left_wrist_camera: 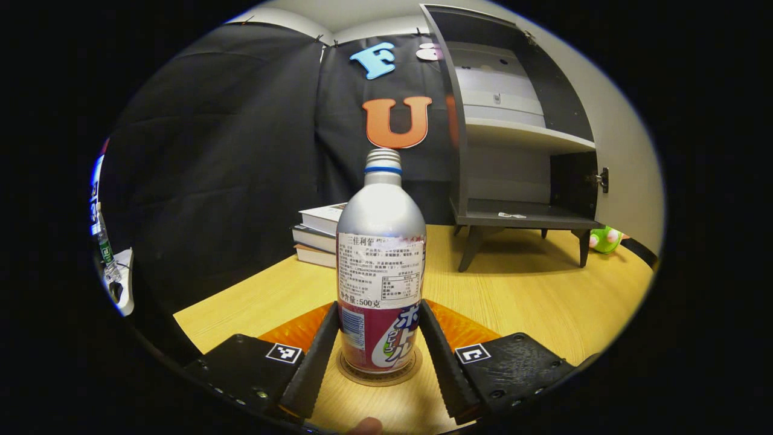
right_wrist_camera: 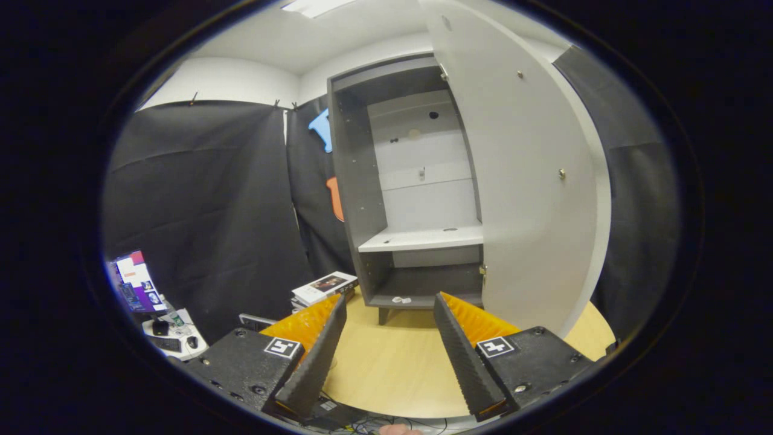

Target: Open the cabinet door with the right hand, grasp the bottle in the cabinet with the left hand and place it on the coaster, then close the cabinet door with the right hand.

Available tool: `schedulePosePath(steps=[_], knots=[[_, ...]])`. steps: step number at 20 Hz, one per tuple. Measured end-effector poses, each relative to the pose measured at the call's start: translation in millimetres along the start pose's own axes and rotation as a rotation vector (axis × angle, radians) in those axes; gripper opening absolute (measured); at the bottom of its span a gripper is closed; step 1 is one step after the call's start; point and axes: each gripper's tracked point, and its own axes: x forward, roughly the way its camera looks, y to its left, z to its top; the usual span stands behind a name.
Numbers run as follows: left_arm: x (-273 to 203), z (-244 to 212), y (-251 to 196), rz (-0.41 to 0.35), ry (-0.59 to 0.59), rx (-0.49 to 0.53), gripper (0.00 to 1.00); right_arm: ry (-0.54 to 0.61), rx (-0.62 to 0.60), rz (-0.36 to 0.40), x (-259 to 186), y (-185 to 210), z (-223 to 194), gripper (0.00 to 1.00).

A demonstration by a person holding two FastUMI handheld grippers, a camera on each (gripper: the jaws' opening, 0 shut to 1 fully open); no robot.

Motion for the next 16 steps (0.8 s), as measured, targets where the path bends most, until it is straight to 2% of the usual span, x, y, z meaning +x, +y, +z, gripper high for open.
schedulePosePath(steps=[4, 12, 16], knots=[[6.7, -14.0, 0.1, -0.008, 0.043, -0.006, 0.77, 0.005, -0.008, -0.009, 2.8, 0.0, -0.5, 0.92], [1.1, -18.4, 0.8, -0.016, 0.025, 0.002, 0.77, 0.015, -0.012, -0.003, 12.1, 5.8, -2.6, 0.92], [-2.4, -33.1, 4.6, -0.011, 0.067, -0.008, 0.81, 0.021, -0.006, -0.003, 15.6, 6.2, -4.3, 0.92]])
